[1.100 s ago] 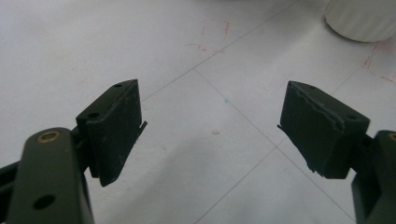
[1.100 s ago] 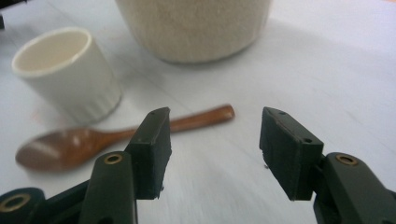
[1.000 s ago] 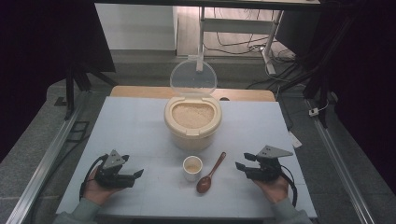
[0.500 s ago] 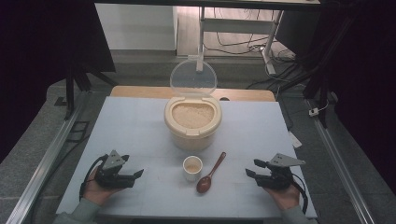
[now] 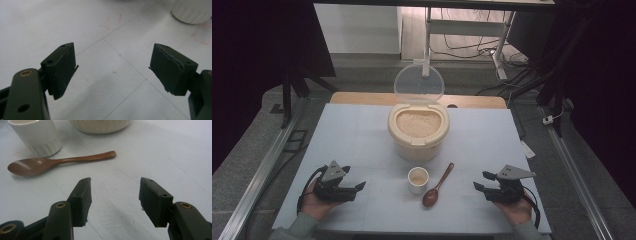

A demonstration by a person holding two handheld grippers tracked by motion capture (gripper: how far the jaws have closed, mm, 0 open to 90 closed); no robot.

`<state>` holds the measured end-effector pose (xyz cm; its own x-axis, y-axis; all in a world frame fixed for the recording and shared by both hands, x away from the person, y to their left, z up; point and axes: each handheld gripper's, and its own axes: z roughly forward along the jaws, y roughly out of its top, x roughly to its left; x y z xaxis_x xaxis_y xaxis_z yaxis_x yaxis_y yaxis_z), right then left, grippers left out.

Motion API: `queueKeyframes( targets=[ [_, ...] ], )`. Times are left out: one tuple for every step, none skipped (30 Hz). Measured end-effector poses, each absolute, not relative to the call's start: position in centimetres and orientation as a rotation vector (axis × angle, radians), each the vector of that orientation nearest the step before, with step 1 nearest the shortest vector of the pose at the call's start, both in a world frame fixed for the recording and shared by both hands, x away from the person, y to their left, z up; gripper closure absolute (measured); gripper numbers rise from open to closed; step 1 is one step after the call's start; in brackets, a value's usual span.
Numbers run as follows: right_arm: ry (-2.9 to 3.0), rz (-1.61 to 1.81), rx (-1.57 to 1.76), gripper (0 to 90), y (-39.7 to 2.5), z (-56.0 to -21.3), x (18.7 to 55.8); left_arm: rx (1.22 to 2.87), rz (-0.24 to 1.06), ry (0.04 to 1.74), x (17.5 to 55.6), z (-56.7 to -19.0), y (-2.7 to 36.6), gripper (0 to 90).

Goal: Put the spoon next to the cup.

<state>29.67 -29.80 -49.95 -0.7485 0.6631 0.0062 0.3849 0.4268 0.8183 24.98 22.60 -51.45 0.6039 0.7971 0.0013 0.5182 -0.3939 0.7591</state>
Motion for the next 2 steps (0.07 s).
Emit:
queueKeyframes(
  targets=[
    [2.369, 1.234, 0.900, 43.4, -29.81, -49.96, 29.66, 2.084, 0.478, 1.035, 24.98, -51.45, 22.61, 20.8],
    [2.369, 1.233, 0.899, 43.4, -29.80, -49.96, 29.66, 2.083, 0.478, 1.036, 24.98, -51.46, 22.60, 20.8]
  ],
)
